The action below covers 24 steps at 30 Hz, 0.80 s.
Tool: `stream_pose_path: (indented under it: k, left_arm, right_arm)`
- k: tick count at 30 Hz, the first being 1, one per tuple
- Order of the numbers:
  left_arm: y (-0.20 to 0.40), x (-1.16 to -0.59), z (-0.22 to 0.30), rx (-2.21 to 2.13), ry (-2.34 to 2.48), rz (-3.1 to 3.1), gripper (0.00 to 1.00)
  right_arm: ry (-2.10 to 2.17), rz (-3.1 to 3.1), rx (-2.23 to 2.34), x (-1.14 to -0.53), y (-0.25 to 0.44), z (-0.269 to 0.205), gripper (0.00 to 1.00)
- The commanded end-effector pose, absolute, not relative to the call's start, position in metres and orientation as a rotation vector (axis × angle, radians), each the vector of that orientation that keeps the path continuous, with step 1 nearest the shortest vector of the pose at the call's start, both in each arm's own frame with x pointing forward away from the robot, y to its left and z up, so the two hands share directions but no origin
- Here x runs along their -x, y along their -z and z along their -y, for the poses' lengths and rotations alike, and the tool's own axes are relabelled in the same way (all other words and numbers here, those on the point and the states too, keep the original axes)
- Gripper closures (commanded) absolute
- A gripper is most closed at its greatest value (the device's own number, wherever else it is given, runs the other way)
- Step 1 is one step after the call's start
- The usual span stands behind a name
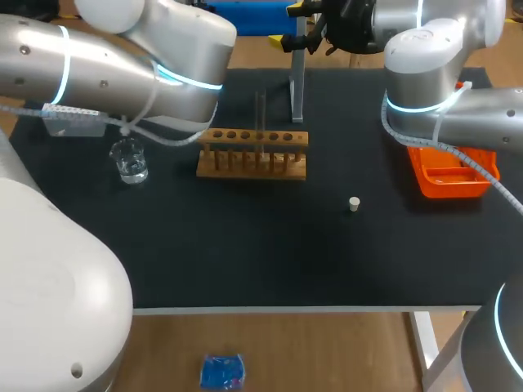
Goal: Invert the test tube, pick up the pipette, mount the tip to pipette, aspirate from beaker and dispense into the tube, eject the tip, return the pipette, and cap with the stopper.
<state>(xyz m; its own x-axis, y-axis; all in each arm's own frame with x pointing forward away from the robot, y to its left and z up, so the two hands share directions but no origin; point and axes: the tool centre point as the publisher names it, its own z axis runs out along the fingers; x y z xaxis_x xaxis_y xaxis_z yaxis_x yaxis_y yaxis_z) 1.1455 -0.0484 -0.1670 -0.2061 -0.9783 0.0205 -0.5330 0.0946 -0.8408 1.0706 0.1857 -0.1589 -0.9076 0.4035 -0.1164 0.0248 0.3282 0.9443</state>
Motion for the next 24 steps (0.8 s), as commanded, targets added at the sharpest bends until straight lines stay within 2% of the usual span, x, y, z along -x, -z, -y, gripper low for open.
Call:
stream_pose_path:
  k: [1, 24]
  left_arm:
    - [0.167, -1.15, 0.053, 1.509, 0.959, -1.811, 1.0]
    - [0.187, -1.162, 0.054, 1.561, 0.908, -1.829, 1.0]
  right_arm:
    - [-1.602, -2.275, -0.38, -1.071, 0.158, -0.185, 0.0]
    - [-1.602, -2.275, -0.38, -1.071, 0.158, -0.185, 0.0]
